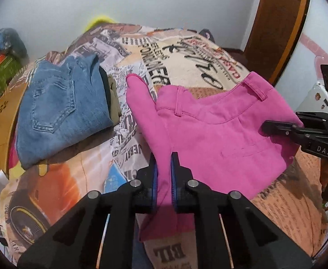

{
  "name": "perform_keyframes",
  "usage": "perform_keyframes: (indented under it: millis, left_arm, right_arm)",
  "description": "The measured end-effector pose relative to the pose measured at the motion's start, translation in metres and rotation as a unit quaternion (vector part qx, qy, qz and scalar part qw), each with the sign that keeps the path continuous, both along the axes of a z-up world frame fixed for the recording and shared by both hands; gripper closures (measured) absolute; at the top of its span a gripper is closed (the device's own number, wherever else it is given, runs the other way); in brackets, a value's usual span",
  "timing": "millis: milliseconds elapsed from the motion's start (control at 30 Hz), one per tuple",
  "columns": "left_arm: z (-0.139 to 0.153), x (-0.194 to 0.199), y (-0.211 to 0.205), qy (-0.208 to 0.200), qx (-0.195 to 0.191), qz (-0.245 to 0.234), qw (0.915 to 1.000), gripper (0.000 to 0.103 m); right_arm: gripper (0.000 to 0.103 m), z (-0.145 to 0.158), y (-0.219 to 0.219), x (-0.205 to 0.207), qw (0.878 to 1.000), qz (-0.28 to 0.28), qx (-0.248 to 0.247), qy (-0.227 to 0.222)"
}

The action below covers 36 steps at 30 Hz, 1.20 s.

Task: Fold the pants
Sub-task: 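Lift the folded pink pants with the left tool onto the blue jeans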

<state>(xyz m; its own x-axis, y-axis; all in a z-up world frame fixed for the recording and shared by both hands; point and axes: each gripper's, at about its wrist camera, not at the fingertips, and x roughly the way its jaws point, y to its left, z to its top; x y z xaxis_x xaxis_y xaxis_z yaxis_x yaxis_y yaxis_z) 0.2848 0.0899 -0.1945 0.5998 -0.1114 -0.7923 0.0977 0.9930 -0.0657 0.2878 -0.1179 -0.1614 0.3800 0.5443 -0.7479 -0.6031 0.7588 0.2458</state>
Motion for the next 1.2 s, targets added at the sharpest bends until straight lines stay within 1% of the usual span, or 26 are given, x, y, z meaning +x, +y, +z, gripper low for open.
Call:
perform_keyframes:
  millis: [200, 400, 533, 733, 833, 1000, 1200]
  left_arm:
    - [0.035, -0.023, 0.008, -0.038, 0.006, 0.004, 0.9992, 0.093]
    - [0.068, -0.034, 0.033, -0.071, 0.003, 0.021, 0.9972, 0.093]
    - [0.087, -0.034, 0.059, -0.090, 0.004, 0.038, 0.9952, 0.093]
    - [0.106, -0.022, 0.107, -0.112, -0.010, 0.071, 0.9910, 0.093]
    - [0.110, -0.012, 0.132, -0.117, -0.014, 0.087, 0.9893, 0.093]
    - [0.106, 0.007, 0.170, -0.113, -0.013, 0.110, 0.9874, 0.093]
    - [0.084, 0.032, 0.210, -0.098, -0.015, 0.135, 0.9859, 0.093]
  right_arm:
    - [0.092, 0.022, 0.007, -0.012, 1.000, 0.005, 0.006, -0.020]
    - [0.092, 0.052, 0.027, -0.019, 0.999, 0.015, 0.017, -0.049]
    - [0.092, 0.067, 0.047, -0.019, 0.997, 0.023, 0.021, -0.070]
    - [0.092, 0.085, 0.090, -0.003, 0.994, 0.037, 0.033, -0.102]
    - [0.092, 0.090, 0.116, 0.008, 0.992, 0.046, 0.035, -0.117]
    - [0.092, 0.090, 0.149, 0.028, 0.989, 0.057, 0.041, -0.128]
    - [0.092, 0.078, 0.192, 0.055, 0.988, 0.069, 0.042, -0.132]
